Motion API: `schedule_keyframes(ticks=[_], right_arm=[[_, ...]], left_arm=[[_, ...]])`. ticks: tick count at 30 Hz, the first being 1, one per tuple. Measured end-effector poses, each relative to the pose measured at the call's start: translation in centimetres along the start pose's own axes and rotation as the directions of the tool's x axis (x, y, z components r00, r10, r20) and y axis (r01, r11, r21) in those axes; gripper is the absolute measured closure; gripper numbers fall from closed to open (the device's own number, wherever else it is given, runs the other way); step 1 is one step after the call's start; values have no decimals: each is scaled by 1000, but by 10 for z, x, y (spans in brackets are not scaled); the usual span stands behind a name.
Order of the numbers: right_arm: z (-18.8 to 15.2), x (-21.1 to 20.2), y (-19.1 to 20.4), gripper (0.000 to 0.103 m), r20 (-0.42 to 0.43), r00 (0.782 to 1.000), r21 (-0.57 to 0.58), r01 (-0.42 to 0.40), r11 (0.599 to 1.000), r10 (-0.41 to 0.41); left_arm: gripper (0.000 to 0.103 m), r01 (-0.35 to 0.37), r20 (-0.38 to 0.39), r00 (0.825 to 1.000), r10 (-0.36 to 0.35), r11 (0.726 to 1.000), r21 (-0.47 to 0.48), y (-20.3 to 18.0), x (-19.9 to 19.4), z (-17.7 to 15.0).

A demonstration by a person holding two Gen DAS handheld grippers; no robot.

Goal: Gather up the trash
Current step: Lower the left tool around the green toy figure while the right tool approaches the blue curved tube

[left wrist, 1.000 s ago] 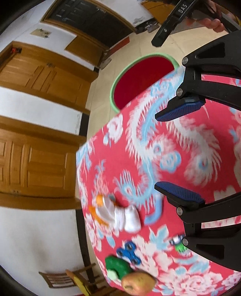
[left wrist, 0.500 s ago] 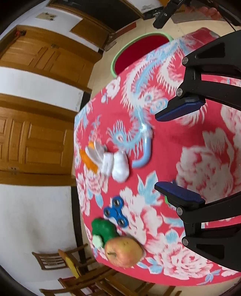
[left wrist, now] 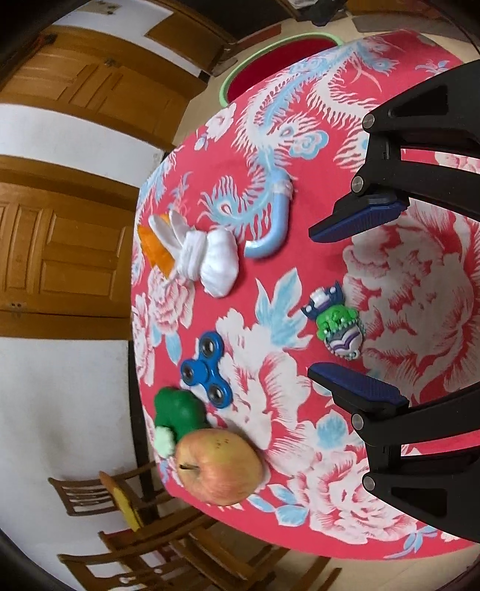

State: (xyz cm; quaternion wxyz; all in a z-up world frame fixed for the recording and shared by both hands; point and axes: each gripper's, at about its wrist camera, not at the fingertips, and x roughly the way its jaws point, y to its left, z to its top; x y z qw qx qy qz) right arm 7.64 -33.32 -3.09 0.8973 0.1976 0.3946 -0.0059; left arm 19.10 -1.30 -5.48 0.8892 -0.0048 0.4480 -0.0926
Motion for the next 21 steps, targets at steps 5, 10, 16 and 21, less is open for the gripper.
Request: schedule_keyframes(ticks=[5, 10, 16, 21], right_arm=[[0, 4, 5, 42, -9, 1000, -10, 1, 1000, -1], [0, 8, 10, 42, -18, 1000, -18, -2, 1000, 2], [1, 14, 16, 42, -29, 1000, -34, -6, 999, 5], [2, 17, 21, 42, -36, 999, -47, -12, 999, 10]], left_arm=[[34, 20, -8, 1000, -20, 1000, -9, 3, 7, -1], [34, 29, -16, 999, -29, 1000, -7, 4, 12, -1], [36, 23, -36, 999, -24, 999, -35, 10, 21, -2], [47, -3, -29, 1000, 2, 999, -51, 14, 22, -3]])
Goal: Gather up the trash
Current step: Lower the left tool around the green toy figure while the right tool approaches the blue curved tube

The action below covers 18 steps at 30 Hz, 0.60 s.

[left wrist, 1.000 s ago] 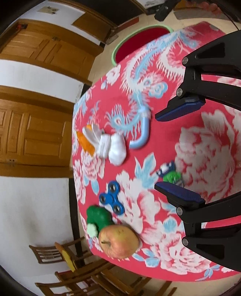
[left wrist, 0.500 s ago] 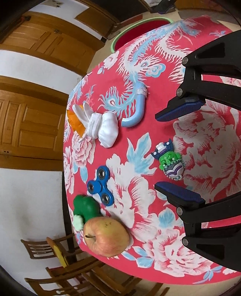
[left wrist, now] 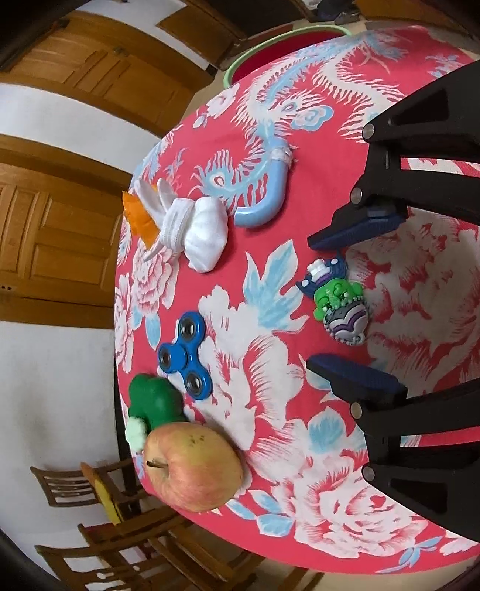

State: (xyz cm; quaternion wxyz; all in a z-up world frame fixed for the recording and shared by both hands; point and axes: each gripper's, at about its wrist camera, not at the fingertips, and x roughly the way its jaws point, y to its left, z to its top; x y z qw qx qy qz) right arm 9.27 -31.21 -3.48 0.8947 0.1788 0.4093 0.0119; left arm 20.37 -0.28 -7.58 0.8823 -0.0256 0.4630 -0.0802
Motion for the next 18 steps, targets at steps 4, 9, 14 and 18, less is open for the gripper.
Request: schedule_keyframes(ticks=[4, 9, 14, 18], right_arm=[[1, 4, 6, 42, -9, 1000, -15, -6, 1000, 6], [2, 11, 19, 42, -23, 1000, -56, -19, 998, 18], [5, 22, 38, 42, -43, 999, -117, -37, 992, 32], [10, 37, 60, 42, -73, 996, -177, -59, 982, 47]], left_arm=[[55, 15, 7, 1000, -15, 1000, 14, -2, -2, -1], [57, 41, 17, 999, -41, 999, -2, 0, -7, -1], [57, 46, 45, 998, -45, 999, -27, 5, -19, -2], [57, 41, 61, 997, -37, 997, -59, 14, -30, -4]])
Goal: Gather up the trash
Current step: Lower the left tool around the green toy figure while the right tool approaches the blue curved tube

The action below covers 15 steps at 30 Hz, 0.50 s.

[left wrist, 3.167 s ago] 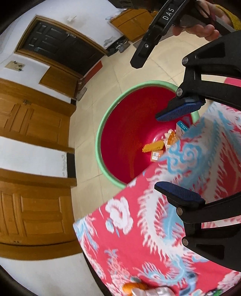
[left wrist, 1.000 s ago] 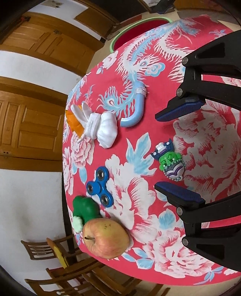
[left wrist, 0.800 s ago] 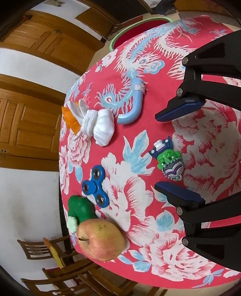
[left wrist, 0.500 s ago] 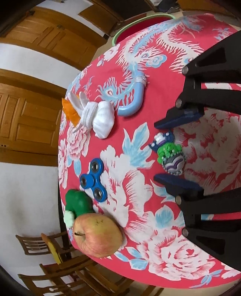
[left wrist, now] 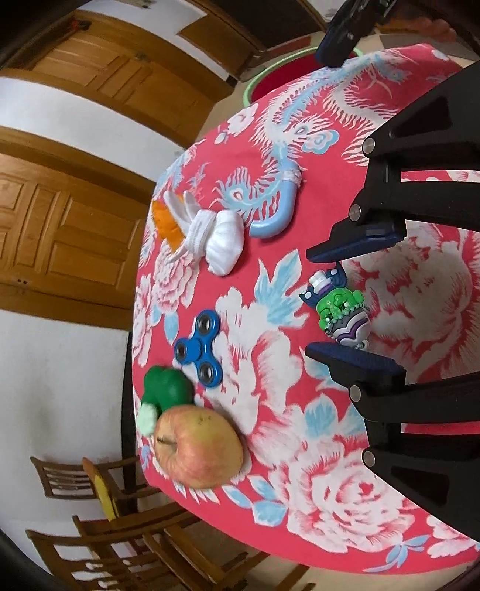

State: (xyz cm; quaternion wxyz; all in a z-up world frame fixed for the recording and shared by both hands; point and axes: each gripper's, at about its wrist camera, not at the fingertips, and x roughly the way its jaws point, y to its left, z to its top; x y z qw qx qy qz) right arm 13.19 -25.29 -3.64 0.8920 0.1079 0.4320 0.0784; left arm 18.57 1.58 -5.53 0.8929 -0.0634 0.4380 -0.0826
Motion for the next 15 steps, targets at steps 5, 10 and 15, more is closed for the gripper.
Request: schedule_keyframes(ticks=[5, 10, 15], right_arm=[[11, 26, 27, 42, -52, 998, -92, -35, 995, 30], [20, 56, 55, 42, -115, 992, -185, -65, 981, 45], [28, 78, 77, 42, -142, 990, -267, -62, 962, 25]], left_arm=[[57, -17, 9, 1000, 17, 999, -35, 13, -9, -1], [57, -40, 14, 999, 40, 998, -54, 24, -14, -3], [57, -45, 16, 999, 47, 996, -77, 32, -15, -4]])
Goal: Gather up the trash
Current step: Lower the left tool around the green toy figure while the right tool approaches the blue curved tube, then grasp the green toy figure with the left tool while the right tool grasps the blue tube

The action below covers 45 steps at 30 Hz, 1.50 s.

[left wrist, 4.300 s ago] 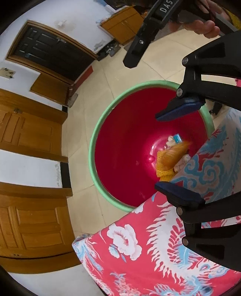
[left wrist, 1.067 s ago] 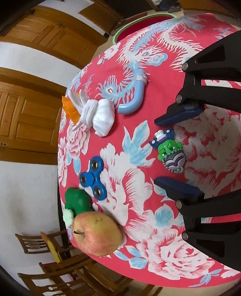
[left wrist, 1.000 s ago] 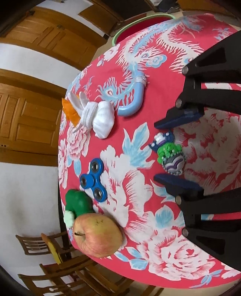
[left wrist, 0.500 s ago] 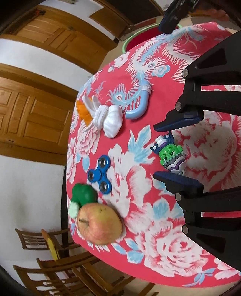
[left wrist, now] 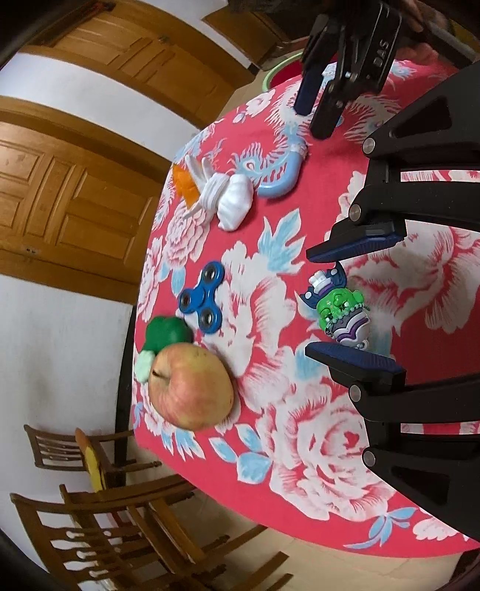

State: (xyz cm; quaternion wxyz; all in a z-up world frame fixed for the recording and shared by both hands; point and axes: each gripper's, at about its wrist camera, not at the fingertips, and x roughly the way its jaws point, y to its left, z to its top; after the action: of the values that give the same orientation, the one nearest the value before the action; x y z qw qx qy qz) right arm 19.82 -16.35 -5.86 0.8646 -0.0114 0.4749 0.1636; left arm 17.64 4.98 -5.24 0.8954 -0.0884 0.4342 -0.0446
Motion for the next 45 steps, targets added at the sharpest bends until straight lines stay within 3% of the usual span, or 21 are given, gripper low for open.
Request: schedule_keyframes(ticks=[8, 15, 23, 36, 45], right_arm=[[19, 30, 17, 43, -59, 998, -84, 1, 996, -6], [18, 36, 26, 71, -66, 998, -118, 3, 993, -11], [10, 26, 31, 75, -35, 998, -130, -49, 990, 44], [-17, -38, 2, 75, 103, 991, 12, -83, 996, 81], [-46, -84, -37, 75, 190, 981, 164, -78, 983, 46]], left_arm=[[57, 5, -3, 1000, -6, 1000, -19, 7, 1, -1], [57, 10, -6, 1000, -10, 1000, -21, 8, 2, -2], [57, 16, -3, 1000, -16, 1000, -11, 3, 0, -2], [57, 58, 8, 998, -58, 997, 50, -30, -10, -2], [57, 118, -8, 993, -118, 986, 121, -72, -15, -7]])
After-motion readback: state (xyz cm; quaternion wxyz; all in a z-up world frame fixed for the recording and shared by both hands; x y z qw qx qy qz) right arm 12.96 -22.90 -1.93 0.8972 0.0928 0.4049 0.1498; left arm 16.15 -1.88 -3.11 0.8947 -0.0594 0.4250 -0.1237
